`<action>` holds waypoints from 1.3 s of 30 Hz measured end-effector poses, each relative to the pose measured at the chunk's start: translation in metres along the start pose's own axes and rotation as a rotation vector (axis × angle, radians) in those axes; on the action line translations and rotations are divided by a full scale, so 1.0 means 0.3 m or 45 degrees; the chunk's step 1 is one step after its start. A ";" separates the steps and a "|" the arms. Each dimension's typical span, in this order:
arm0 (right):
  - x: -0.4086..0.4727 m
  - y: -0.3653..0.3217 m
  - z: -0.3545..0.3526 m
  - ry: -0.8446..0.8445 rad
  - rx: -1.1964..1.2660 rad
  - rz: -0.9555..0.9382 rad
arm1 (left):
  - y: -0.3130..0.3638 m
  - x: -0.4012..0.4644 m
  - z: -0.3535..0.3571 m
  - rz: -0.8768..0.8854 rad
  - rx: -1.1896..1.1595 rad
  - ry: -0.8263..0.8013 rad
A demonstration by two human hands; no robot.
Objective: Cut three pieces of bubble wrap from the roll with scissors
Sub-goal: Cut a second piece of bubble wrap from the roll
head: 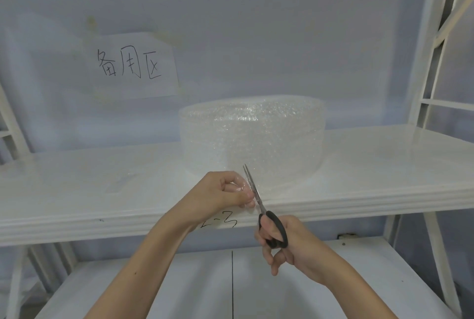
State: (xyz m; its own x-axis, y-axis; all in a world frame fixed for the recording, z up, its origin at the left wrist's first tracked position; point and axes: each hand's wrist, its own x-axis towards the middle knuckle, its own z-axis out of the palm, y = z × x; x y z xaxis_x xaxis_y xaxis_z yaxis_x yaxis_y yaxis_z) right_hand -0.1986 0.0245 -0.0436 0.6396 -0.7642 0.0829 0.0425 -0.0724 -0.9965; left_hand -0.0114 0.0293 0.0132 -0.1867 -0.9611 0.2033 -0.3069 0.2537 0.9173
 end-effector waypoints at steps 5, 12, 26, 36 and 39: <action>0.001 0.010 0.004 0.013 0.022 0.000 | -0.001 -0.001 -0.003 -0.014 0.020 0.013; -0.002 0.022 0.001 0.007 0.027 0.010 | 0.009 -0.001 0.015 0.028 -0.007 0.154; -0.020 0.007 0.016 -0.006 -0.031 0.053 | -0.014 -0.002 0.013 0.031 0.051 0.205; -0.010 -0.002 0.017 -0.045 -0.007 0.077 | -0.010 -0.014 0.004 0.077 -0.064 0.209; -0.017 -0.004 0.018 -0.061 -0.010 0.072 | -0.011 -0.013 0.003 0.097 -0.069 0.219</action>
State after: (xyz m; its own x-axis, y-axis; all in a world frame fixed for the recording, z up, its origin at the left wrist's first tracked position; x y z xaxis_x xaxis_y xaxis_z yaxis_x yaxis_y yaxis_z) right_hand -0.1977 0.0319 -0.0430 0.6766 -0.7359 0.0257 -0.0003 -0.0352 -0.9994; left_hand -0.0103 0.0324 0.0091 -0.0439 -0.9450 0.3241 -0.2466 0.3246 0.9131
